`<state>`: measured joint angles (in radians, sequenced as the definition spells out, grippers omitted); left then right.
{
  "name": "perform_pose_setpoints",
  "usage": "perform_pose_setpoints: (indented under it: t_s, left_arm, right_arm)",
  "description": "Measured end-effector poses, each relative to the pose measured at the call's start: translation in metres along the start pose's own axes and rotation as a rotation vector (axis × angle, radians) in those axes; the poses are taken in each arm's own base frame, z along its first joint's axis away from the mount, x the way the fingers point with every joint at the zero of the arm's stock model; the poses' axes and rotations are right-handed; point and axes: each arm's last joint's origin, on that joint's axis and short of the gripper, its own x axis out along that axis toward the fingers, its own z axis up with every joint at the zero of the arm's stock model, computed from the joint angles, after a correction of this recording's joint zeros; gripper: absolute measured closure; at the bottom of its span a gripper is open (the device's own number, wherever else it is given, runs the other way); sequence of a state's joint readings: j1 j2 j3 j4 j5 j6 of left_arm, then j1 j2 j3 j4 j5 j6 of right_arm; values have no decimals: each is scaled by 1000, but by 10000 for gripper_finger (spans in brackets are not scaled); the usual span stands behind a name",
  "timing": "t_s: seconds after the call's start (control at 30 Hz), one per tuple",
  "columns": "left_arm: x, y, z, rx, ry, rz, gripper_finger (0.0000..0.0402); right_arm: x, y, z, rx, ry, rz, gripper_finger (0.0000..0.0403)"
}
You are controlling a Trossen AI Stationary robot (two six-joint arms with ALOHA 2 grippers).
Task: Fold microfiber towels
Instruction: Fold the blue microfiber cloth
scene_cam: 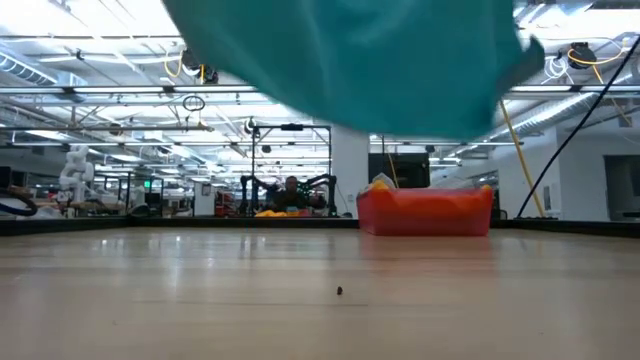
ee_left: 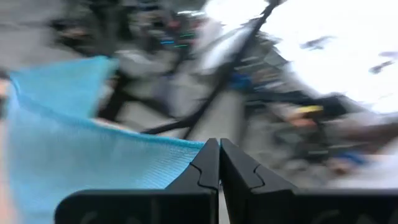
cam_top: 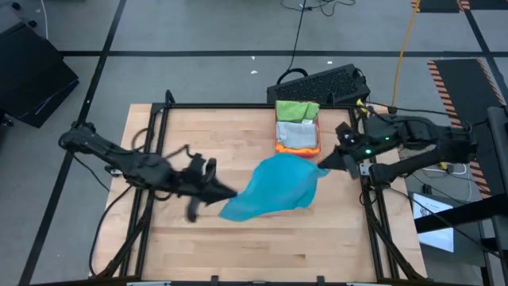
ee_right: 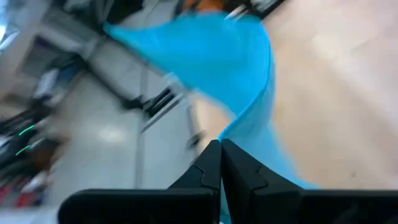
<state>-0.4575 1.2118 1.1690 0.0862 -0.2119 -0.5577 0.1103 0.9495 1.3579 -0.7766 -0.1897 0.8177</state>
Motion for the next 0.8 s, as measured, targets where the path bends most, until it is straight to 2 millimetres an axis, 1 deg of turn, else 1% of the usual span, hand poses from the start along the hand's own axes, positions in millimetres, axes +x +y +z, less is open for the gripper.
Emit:
perform_pose_setpoints:
  t_s: [0.07,0.17,0.27,0.33,0.47,0.57,0.67,0.73,0.8]
  left_arm:
    - [-7,-16,1,-70,-16,-110,398]
    - [-13,-31,-6,-86,3,-159,397]
    - [-16,-35,-18,-12,38,-78,398]
    - [-15,-30,-23,40,41,42,399]
    - [-16,-9,-31,146,48,352,397]
    - [-20,12,-35,194,94,564,399]
    - [-23,41,-36,211,153,759,394]
    - [-20,63,-37,206,151,883,396]
    - [-17,84,-41,203,174,958,399]
  right_arm:
    - [-6,16,-2,17,83,80,403]
    - [-12,33,-6,23,154,168,403]
    - [-11,37,-11,7,188,178,403]
    - [-6,33,-14,-15,207,112,403]
    - [5,18,-19,-97,217,-122,403]
    - [12,5,-23,-187,198,-348,403]
    - [23,-14,-23,-290,135,-570,403]
    - [33,-29,-26,-358,101,-696,403]
    - [45,-47,-29,-398,83,-785,403]
